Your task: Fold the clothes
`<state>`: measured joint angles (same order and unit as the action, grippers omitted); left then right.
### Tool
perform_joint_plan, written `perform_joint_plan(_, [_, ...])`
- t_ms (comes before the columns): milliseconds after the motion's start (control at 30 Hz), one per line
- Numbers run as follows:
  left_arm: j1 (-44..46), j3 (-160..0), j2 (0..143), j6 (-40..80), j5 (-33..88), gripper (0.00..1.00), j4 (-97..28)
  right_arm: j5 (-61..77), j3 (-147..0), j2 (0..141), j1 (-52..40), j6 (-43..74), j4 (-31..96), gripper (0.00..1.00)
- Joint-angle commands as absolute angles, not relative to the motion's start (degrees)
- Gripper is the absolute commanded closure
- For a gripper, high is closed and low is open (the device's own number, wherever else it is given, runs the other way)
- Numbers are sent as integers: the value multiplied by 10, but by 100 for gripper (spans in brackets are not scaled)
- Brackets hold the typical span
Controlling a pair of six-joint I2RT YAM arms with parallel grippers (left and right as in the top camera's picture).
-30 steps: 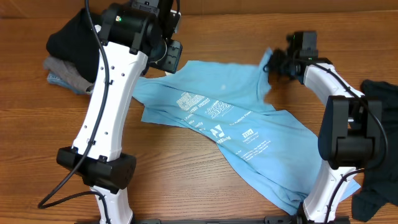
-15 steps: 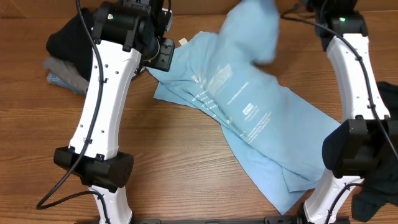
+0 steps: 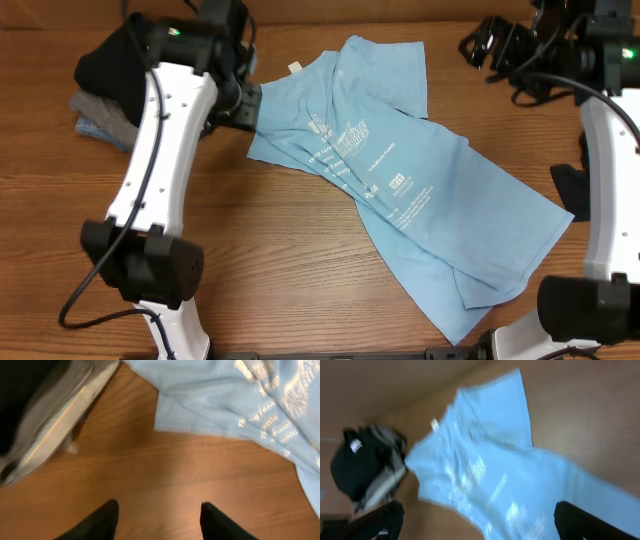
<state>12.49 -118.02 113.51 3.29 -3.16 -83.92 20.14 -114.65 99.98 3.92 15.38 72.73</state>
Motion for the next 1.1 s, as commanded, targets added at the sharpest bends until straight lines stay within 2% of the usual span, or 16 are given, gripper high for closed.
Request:
perform_joint_plan(0, [123, -1052, 1131, 60, -14, 46, -746, 200, -1143, 1017, 38, 150, 783, 0])
perform_joint_plan(200, [123, -893, 1131, 61, -14, 51, -538, 194, -1120, 1018, 38, 150, 800, 0])
perform_joint_plan(367, [122, -817, 1131, 65, -15, 50, -408, 189, -1099, 1018, 38, 149, 801, 0])
perform_joint_plan(500, [117, -788, 1131, 65, -15, 45, -334, 185, -1079, 1018, 38, 149, 799, 0])
perform_joint_plan(733, [99, -782, 1142, 78, 2, 38, -305, 161, -1036, 1018, 38, 150, 798, 0])
perform_joint_plan(1067, [97, -782, 1201, 80, 74, 41, -297, 161, -1029, 1018, 38, 150, 792, 0])
